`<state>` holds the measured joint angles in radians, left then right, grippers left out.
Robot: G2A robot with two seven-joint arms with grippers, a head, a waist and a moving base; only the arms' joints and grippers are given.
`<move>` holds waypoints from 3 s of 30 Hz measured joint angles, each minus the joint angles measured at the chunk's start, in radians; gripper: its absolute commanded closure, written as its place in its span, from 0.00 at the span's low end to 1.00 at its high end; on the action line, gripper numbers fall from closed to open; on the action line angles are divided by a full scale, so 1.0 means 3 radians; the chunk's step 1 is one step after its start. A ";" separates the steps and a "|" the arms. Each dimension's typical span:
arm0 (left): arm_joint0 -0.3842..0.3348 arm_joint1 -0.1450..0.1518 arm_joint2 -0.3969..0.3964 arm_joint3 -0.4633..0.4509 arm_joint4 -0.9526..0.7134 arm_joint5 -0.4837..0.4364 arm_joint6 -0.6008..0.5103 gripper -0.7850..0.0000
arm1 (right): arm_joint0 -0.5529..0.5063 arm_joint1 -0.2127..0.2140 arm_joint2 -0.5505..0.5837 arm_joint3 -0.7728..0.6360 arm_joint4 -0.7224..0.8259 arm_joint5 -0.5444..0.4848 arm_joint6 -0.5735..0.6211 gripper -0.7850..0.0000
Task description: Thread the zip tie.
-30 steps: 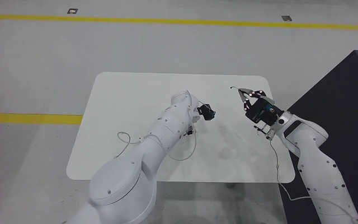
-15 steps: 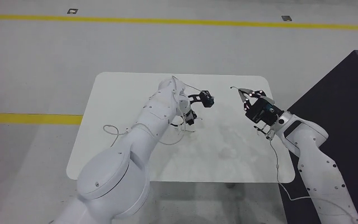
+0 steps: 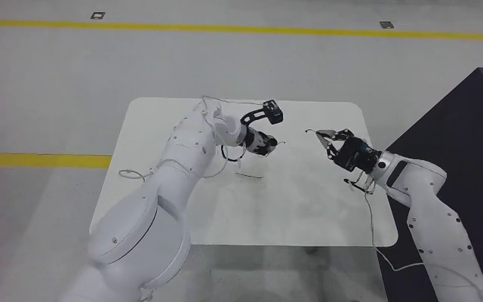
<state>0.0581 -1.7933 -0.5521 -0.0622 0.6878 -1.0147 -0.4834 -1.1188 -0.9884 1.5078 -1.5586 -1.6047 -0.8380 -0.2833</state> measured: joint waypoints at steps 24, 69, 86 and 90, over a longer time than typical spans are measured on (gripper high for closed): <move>0.0951 0.0697 -0.0851 -0.1848 -0.2593 0.0008 -0.0797 1.00 | 0.0223 0.0190 -0.0447 0.0646 0.1496 -0.0581 0.0547 1.00; 0.1405 0.1034 -0.0776 -0.2740 -0.4175 0.0804 -0.1879 1.00 | 0.0435 0.1255 -0.1642 0.0019 0.3031 -0.0581 0.0417 1.00; 0.1377 0.1019 -0.0777 -0.2678 -0.4360 0.0876 -0.1951 1.00 | 0.0667 0.1460 -0.2122 -0.0041 0.3039 -0.0581 0.0236 1.00; 0.1376 0.1020 -0.0777 -0.2676 -0.4354 0.0872 -0.1946 1.00 | 0.0667 0.1460 -0.2122 -0.0041 0.3039 -0.0581 0.0236 1.00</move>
<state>0.4709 -1.4874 -0.7853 -0.8651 -0.6186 -0.7530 -1.0672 -0.9185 -0.5504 0.8711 -1.5709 -0.6931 -1.0123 -0.2124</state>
